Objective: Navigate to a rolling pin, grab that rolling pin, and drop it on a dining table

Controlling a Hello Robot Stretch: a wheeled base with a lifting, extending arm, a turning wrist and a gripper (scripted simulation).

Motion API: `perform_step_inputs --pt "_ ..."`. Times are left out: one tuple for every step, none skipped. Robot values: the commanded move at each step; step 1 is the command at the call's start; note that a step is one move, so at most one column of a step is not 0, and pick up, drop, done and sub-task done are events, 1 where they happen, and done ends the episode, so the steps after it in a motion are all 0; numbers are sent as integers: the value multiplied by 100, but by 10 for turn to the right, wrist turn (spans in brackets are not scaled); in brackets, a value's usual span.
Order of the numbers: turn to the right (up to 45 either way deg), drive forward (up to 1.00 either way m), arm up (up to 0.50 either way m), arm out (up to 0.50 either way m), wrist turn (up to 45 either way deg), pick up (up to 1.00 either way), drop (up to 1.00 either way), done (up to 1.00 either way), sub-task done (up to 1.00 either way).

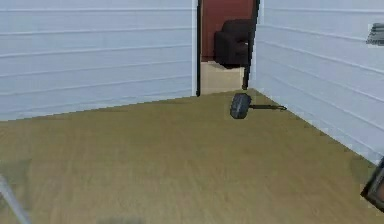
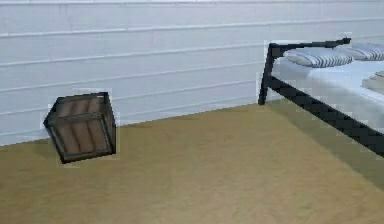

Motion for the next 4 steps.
perform_step_inputs --pt "0 100 0 0 0 0 0 0 0" --pt "0 100 0 0 0 0 0 0 0" --pt "0 75 0 0 0 0 0 0 0" --pt "450 0 0 0 0 0 0 0 0"
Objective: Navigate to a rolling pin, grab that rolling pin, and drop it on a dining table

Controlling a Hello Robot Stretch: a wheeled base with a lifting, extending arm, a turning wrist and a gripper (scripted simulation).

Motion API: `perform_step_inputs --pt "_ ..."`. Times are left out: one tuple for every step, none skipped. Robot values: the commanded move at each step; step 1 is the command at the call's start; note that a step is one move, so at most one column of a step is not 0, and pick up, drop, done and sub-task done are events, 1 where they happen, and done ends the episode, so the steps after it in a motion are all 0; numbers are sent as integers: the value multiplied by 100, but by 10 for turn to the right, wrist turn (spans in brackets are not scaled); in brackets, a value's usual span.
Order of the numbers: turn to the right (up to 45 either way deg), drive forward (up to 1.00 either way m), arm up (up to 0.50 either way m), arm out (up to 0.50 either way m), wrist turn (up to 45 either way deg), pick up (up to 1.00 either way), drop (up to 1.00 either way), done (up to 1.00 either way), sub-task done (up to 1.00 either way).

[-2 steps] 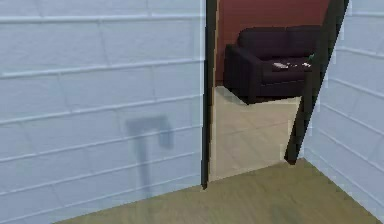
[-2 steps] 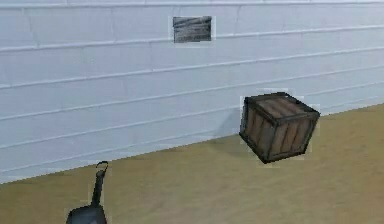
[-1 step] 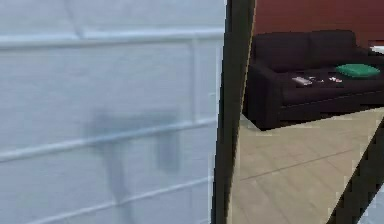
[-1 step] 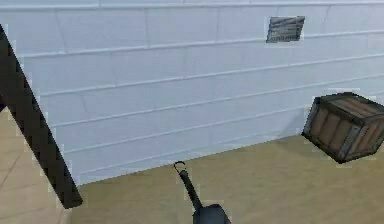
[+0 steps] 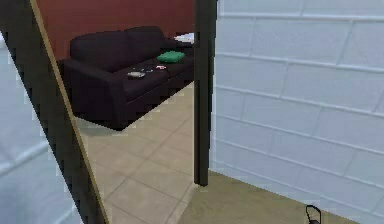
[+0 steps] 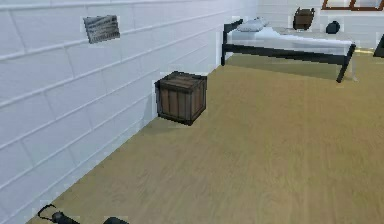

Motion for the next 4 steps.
perform_step_inputs --pt "60 0 0 0 0 0 0 0 0" --pt "0 80 0 0 0 0 0 0 0" --pt "-450 0 0 0 0 0 0 0 0" --pt "-180 0 0 0 0 0 0 0 0"
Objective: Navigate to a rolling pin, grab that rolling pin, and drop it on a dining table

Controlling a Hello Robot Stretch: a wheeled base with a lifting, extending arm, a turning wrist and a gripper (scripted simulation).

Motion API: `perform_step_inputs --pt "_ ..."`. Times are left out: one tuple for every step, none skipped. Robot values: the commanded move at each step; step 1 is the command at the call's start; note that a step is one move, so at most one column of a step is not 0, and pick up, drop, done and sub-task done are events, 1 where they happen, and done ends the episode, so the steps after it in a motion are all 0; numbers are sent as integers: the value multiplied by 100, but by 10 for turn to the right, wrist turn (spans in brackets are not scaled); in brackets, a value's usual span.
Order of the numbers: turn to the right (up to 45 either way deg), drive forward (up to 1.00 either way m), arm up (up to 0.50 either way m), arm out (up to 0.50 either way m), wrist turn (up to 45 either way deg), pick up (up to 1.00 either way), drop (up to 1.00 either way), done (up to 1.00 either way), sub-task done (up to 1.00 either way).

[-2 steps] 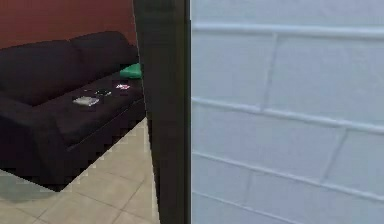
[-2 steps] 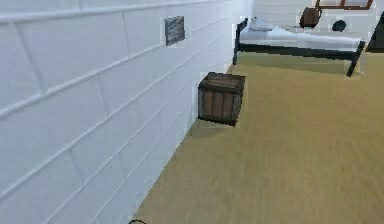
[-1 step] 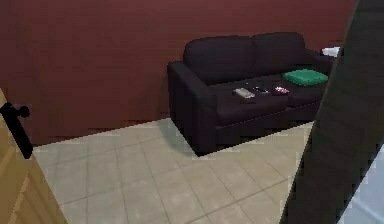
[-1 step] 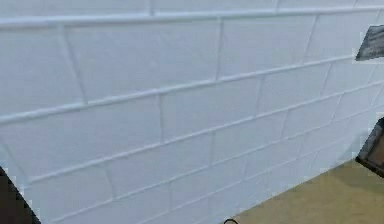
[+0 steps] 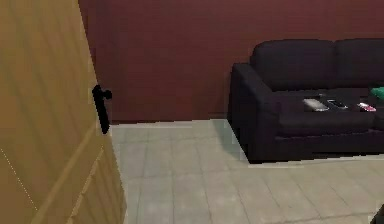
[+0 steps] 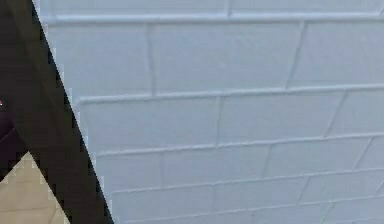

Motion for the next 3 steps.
perform_step_inputs --pt "0 45 0 0 0 0 0 0 0" --pt "450 0 0 0 0 0 0 0 0" --pt "180 0 0 0 0 0 0 0 0"
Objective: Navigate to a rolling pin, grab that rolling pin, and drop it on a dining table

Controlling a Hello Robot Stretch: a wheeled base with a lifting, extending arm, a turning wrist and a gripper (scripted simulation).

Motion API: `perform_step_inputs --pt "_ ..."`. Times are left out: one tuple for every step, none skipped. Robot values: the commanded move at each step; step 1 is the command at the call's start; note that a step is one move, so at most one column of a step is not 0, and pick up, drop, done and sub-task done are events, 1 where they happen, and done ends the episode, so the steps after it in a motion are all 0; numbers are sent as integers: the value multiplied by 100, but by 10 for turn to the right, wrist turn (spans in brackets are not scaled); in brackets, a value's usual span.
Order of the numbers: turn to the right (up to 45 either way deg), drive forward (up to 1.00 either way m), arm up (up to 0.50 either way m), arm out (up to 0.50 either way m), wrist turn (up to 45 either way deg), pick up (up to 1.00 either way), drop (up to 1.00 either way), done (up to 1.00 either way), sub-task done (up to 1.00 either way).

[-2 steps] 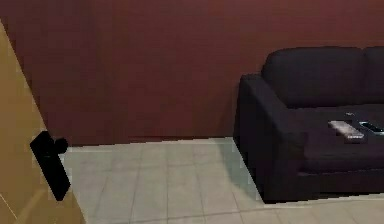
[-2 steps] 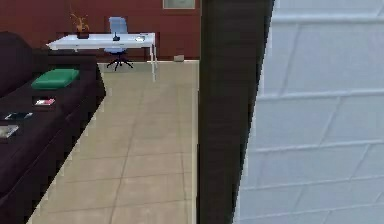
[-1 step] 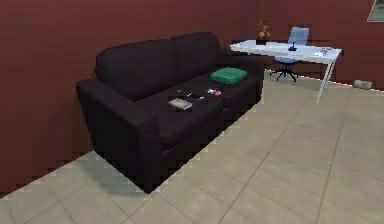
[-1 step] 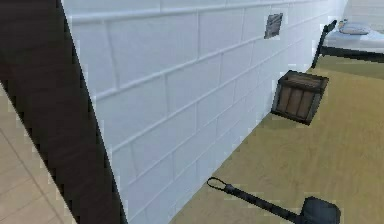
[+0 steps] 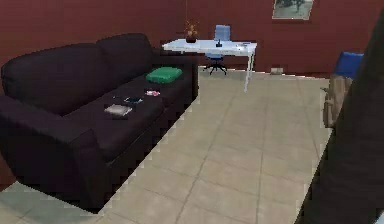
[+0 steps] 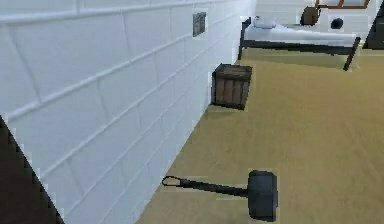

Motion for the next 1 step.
perform_step_inputs --pt "0 65 0 0 0 0 0 0 0"
